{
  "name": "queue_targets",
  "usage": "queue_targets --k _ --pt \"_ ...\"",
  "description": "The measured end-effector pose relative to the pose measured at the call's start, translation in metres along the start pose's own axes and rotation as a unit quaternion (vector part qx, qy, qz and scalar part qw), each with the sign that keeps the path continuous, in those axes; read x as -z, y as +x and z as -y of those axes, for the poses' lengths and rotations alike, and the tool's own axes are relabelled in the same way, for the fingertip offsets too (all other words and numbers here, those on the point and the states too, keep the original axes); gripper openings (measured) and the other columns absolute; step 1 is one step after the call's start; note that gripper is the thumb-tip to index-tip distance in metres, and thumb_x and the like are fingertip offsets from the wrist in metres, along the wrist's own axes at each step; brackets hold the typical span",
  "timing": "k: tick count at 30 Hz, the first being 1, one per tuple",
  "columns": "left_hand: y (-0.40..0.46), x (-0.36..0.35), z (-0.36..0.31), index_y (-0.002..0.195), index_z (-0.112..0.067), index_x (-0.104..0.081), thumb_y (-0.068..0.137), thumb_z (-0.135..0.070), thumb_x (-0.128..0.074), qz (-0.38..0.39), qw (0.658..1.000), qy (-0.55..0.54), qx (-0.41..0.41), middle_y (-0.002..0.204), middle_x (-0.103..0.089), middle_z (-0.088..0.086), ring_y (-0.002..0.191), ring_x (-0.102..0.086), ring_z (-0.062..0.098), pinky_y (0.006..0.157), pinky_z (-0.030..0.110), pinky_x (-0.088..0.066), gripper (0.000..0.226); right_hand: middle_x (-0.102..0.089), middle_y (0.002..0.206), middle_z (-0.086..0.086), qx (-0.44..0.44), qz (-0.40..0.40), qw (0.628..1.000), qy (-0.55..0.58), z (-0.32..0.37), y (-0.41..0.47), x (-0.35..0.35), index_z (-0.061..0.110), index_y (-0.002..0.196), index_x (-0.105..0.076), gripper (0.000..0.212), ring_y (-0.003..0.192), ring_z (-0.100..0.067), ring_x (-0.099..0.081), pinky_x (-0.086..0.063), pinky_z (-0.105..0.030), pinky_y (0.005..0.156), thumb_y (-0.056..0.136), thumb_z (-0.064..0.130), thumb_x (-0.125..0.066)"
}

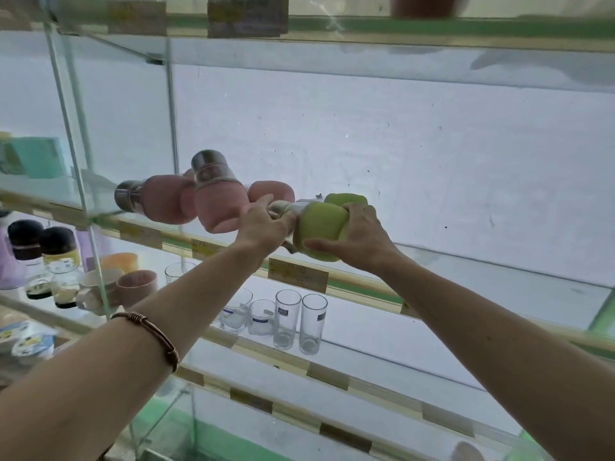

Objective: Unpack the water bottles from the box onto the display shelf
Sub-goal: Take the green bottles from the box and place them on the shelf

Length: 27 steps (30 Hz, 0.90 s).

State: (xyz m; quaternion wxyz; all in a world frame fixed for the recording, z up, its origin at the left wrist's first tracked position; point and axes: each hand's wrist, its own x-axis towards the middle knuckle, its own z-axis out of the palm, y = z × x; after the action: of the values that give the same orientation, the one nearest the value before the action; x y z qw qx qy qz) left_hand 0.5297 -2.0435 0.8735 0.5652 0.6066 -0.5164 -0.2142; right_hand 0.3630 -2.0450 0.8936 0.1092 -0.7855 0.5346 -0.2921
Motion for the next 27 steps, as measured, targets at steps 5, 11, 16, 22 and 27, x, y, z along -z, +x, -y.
queue_targets --k 5,11,16,22,27 --pt "-0.012 0.004 0.007 0.129 -0.012 -0.054 0.085 -0.040 -0.060 -0.010 0.996 0.052 -0.072 0.124 -0.055 0.014 0.112 -0.054 0.028 0.097 0.046 -0.047 0.053 -0.025 0.146 -0.008 -0.016 0.015 1.000 -0.015 -0.002 -0.011 -0.003 0.011 0.148 -0.018 0.110 0.131 -0.026 -0.037 -0.038 -0.042 0.105 0.067 0.060 -0.075" --pt "-0.028 0.006 0.004 0.123 -0.018 -0.058 0.077 -0.048 -0.057 0.003 0.996 0.041 -0.084 0.123 -0.054 0.011 0.113 -0.054 0.027 0.095 0.048 -0.048 0.055 -0.026 0.147 -0.009 -0.020 0.000 1.000 -0.004 0.003 -0.035 0.005 0.012 0.149 -0.016 0.109 0.134 -0.024 -0.034 -0.034 -0.039 0.108 0.069 0.058 -0.075" --pt "-0.054 0.011 -0.001 0.118 -0.021 -0.057 0.088 -0.027 -0.059 0.000 0.994 0.008 -0.107 0.123 -0.044 0.006 0.117 -0.049 0.024 0.102 0.041 -0.043 0.031 -0.033 0.138 -0.006 0.001 -0.031 0.999 0.035 0.012 -0.063 0.007 0.017 0.144 -0.026 0.095 0.129 -0.020 -0.035 -0.034 -0.032 0.104 0.071 0.051 -0.076" --pt "-0.116 0.033 0.015 0.119 -0.020 -0.056 0.088 -0.011 -0.058 -0.018 0.996 -0.028 -0.087 0.126 -0.050 0.000 0.110 -0.049 0.013 0.083 0.019 -0.039 0.032 -0.030 0.145 -0.005 0.071 -0.025 0.995 0.058 0.027 -0.108 0.001 0.017 0.146 -0.028 0.083 0.134 -0.019 -0.028 -0.025 -0.025 0.102 0.079 0.041 -0.072" --pt "-0.181 0.051 0.041 0.117 -0.022 -0.057 0.094 -0.015 -0.052 -0.021 0.998 -0.055 -0.033 0.116 -0.059 -0.006 0.105 -0.056 0.009 0.079 0.011 -0.041 0.024 -0.045 0.139 0.001 0.094 0.073 0.984 0.134 0.037 -0.153 -0.015 0.022 0.139 -0.038 0.070 0.123 -0.014 -0.045 -0.040 -0.035 0.104 0.081 0.046 -0.068"
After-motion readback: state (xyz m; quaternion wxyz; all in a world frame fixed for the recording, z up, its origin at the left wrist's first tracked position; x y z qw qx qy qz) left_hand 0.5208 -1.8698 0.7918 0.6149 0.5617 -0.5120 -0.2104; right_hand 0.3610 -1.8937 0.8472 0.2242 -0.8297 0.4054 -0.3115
